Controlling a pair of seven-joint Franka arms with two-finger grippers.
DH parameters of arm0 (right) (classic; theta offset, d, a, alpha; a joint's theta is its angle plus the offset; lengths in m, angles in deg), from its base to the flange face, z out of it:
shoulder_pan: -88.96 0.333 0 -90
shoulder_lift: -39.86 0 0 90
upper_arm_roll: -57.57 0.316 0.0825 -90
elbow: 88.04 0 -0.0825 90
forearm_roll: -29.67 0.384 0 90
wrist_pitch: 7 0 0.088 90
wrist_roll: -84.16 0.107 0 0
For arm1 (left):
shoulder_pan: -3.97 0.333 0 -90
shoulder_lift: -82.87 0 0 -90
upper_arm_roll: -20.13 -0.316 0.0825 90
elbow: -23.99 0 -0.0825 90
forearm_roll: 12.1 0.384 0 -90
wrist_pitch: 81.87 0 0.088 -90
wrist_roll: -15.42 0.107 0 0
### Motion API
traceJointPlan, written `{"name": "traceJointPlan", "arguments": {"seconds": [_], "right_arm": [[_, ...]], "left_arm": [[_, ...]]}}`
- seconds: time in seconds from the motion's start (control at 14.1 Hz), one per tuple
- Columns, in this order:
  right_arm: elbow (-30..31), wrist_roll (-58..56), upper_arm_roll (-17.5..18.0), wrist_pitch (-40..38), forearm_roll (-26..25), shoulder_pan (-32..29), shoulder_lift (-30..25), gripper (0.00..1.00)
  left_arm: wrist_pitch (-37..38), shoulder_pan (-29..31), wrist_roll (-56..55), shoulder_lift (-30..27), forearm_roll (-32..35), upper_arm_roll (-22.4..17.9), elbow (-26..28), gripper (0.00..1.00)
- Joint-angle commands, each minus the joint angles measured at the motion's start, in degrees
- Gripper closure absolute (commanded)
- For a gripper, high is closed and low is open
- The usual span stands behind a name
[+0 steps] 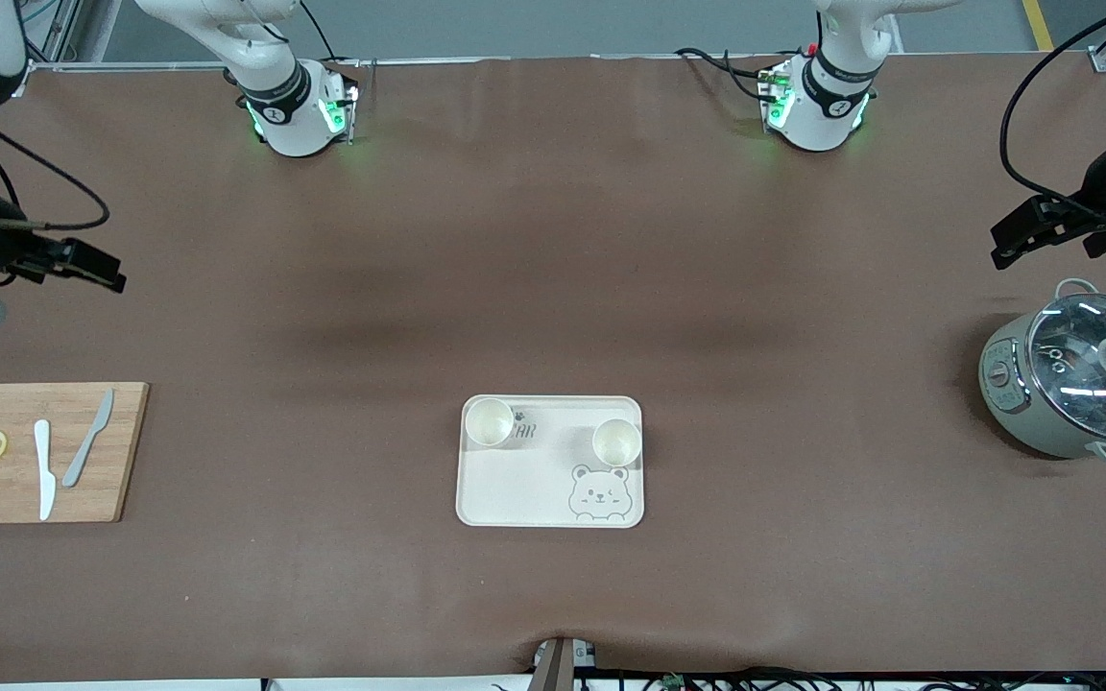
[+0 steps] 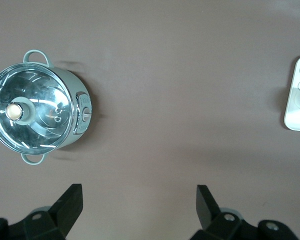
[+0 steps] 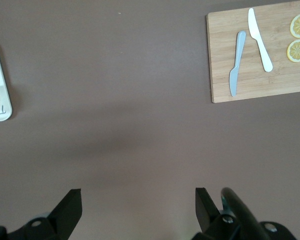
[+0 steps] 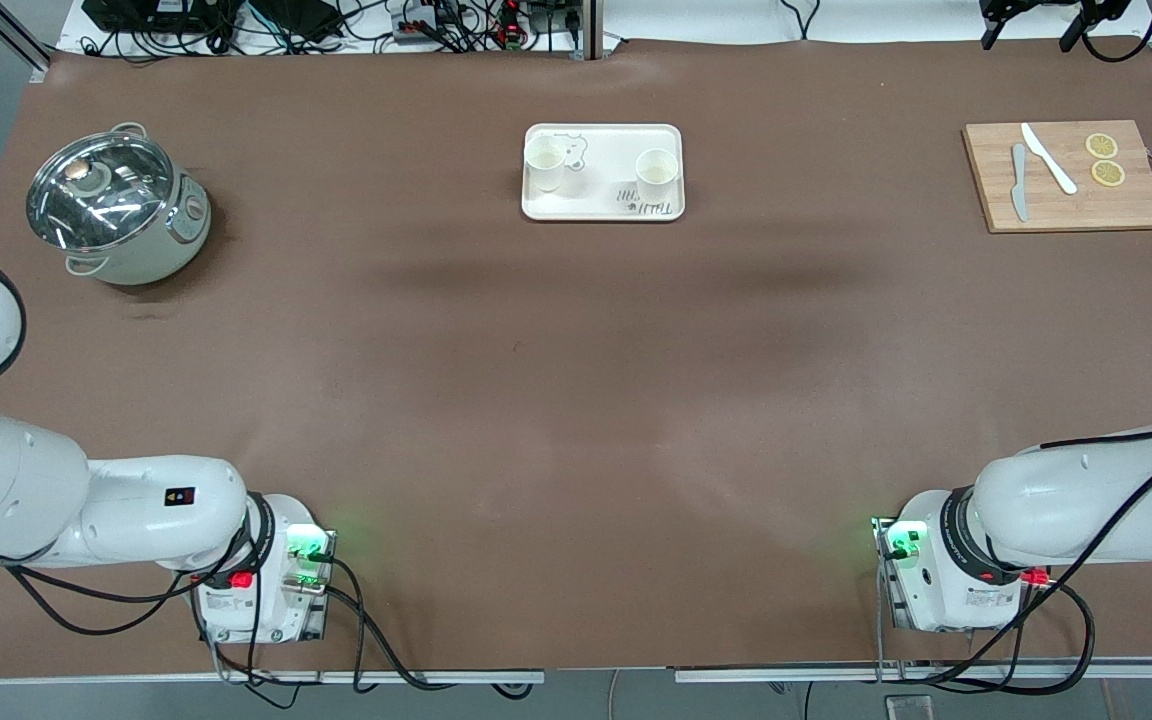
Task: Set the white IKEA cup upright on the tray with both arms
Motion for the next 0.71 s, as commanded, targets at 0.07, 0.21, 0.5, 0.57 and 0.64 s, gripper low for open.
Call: {"name": "traceJointPlan", "arguments": {"seconds": [0.07, 0.21, 0.5, 0.57, 0.64], "right_arm": [[-4.4, -0.4, 0.1, -4.5, 1.6, 0.3, -0.7, 0.00], [-5.0, -0.5, 0.0, -4.4, 2.8, 0.2, -0.4, 0.00], [-6.3, -0.7, -0.1, -4.1, 2.7, 0.4, 0.6, 0.00], [-6.6, -1.2, -0.1, -4.0, 2.8, 0.2, 0.9, 0.00], [-6.6, -2.6, -0.1, -3.9, 2.6, 0.3, 1.4, 0.00]], "left_arm": [[0.0, 0.3, 0.9, -0.2, 0.7, 0.3, -0.6, 0.00], [0.1, 0.4, 1.0, -0.2, 0.7, 0.3, -0.5, 0.00], [0.3, 0.7, 0.9, -0.7, -0.2, 0.2, -0.6, 0.00], [0.7, 0.7, 0.8, -0.8, -0.1, 0.1, -0.7, 0.00], [0.9, 0.8, 0.8, -0.8, -0.1, -0.1, -0.7, 0.00]]}}
